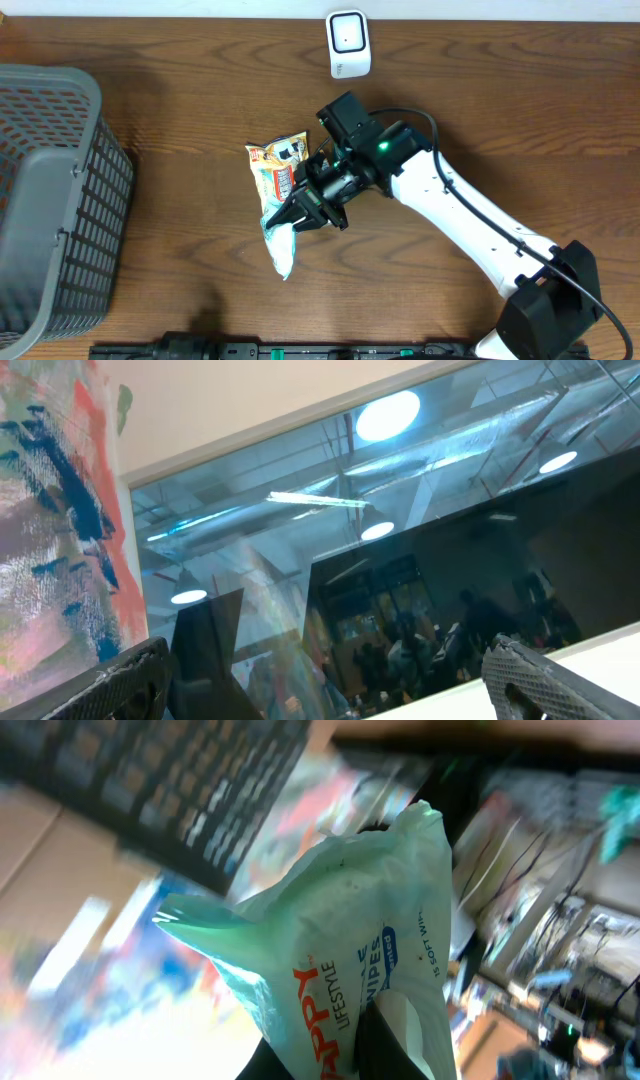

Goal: Scan the item barcode
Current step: 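Lift the green pack with the right gripper and turn it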

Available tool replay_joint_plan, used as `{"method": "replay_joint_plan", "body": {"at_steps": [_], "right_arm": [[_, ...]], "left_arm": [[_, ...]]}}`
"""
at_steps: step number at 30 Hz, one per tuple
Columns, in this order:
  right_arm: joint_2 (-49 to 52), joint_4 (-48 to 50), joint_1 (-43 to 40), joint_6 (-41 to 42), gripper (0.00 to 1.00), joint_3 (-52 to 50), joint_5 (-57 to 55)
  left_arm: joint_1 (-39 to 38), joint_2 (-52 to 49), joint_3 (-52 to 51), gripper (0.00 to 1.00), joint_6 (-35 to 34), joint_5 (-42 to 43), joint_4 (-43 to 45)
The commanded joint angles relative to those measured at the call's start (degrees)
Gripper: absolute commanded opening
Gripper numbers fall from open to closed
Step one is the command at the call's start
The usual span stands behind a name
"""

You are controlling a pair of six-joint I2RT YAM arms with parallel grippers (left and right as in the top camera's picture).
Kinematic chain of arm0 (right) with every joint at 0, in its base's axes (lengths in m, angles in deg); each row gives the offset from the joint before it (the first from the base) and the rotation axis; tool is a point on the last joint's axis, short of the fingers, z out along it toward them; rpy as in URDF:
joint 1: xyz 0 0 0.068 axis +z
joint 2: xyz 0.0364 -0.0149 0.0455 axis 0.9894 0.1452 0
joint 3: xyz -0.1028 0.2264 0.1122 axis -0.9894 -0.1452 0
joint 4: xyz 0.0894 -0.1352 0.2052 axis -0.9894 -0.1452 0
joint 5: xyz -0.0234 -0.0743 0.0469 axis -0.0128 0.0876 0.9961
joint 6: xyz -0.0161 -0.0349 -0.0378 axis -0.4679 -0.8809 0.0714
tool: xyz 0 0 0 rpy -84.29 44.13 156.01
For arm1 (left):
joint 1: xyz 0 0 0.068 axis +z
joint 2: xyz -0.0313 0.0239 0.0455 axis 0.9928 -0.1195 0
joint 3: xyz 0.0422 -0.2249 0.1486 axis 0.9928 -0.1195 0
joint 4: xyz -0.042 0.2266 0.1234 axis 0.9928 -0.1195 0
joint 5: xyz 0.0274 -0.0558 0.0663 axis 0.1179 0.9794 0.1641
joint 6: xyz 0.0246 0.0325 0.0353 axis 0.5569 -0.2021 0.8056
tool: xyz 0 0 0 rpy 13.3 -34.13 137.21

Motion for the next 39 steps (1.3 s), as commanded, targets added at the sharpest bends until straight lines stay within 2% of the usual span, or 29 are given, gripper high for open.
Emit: {"method": "replay_joint_plan", "body": {"at_steps": [1, 3, 8, 11, 16, 22, 30, 34, 39], "right_arm": [[-0.9, 0.2, -2.5, -8.0, 0.01, 0.8, 19.5], [-0.9, 0.2, -3.8, -12.0, 0.01, 0.8, 22.0], [-0.9, 0.2, -5.8, -14.5, 0.01, 0.8, 22.0], [-0.9, 0.2, -6.1, -13.4, 0.01, 0.8, 22.0], [-0.9, 0.2, -6.1, -7.0, 0.01, 0.8, 22.1], [-0.9, 0.2, -6.1, -7.0, 0.01, 0.8, 22.0], [-0.9, 0.2, -6.0, -9.6, 0.01, 0.8, 21.7], [-0.9, 0.2, -6.0, -9.5, 0.01, 0.8, 14.1], [-0.9, -0.3, -5.4, -11.5, 0.02, 0.8, -2.9]], "left_arm": [[-0.1, 0.2, 0.5, 0.98, 0.8, 1.0, 0.3], [-0.1, 0.2, 0.5, 0.98, 0.8, 1.0, 0.3], [-0.1, 0.2, 0.5, 0.98, 0.8, 1.0, 0.4], [-0.1, 0.2, 0.5, 0.98, 0.8, 1.0, 0.7], [-0.1, 0.2, 0.5, 0.98, 0.8, 1.0, 0.9], [-0.1, 0.2, 0.5, 0.98, 0.8, 0.9, 3.1], [-0.1, 0.2, -0.9, 0.98, 0.8, 0.9, 1.8], [-0.1, 0.2, -3.7, 0.98, 0.8, 0.5, 2.1], [-0.1, 0.2, -8.9, 0.98, 0.3, 0.5, 1.7]]}}
